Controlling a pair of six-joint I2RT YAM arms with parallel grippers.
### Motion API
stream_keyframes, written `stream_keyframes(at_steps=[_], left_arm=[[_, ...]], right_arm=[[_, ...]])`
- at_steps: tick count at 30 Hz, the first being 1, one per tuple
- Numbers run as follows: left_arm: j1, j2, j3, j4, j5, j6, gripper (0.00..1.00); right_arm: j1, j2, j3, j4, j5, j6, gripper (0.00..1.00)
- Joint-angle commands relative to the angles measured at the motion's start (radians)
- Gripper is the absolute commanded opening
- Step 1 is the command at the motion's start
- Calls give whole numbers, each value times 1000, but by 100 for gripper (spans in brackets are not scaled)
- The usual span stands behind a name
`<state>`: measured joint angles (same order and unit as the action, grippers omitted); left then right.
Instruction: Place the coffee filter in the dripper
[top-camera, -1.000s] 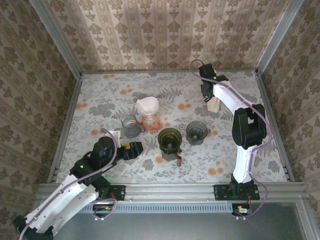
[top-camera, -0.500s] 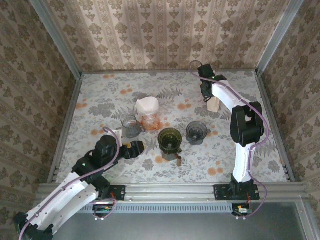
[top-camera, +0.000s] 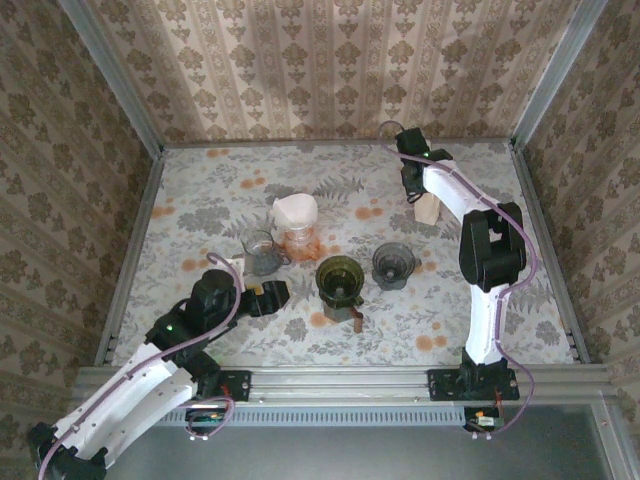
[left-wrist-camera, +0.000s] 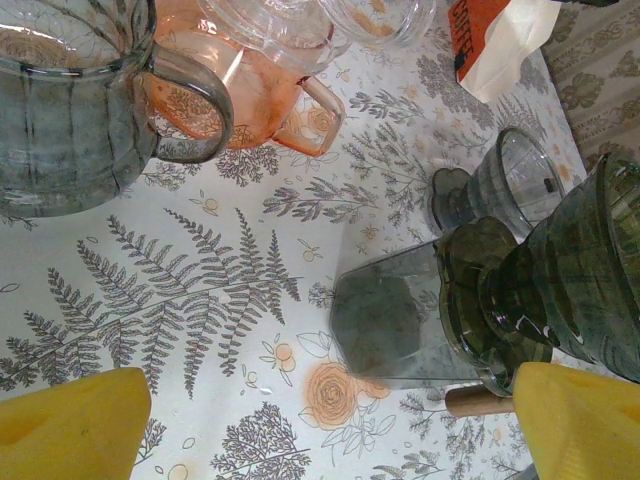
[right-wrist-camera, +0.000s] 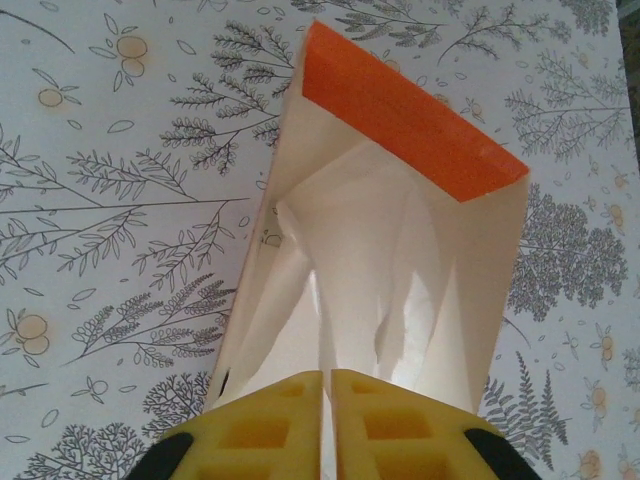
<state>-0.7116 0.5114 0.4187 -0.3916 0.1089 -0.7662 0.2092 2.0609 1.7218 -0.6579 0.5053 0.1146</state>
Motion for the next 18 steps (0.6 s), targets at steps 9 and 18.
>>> stream_keyframes(at_steps=[9,18], left_arm=[[7,-4,-2,14,9,6,95],[7,-28,8,-3,9,11,95]], right_arm=[[6,-62,-7,-4,29,-3,0],[22,-209,-89,-13,27,51,0]])
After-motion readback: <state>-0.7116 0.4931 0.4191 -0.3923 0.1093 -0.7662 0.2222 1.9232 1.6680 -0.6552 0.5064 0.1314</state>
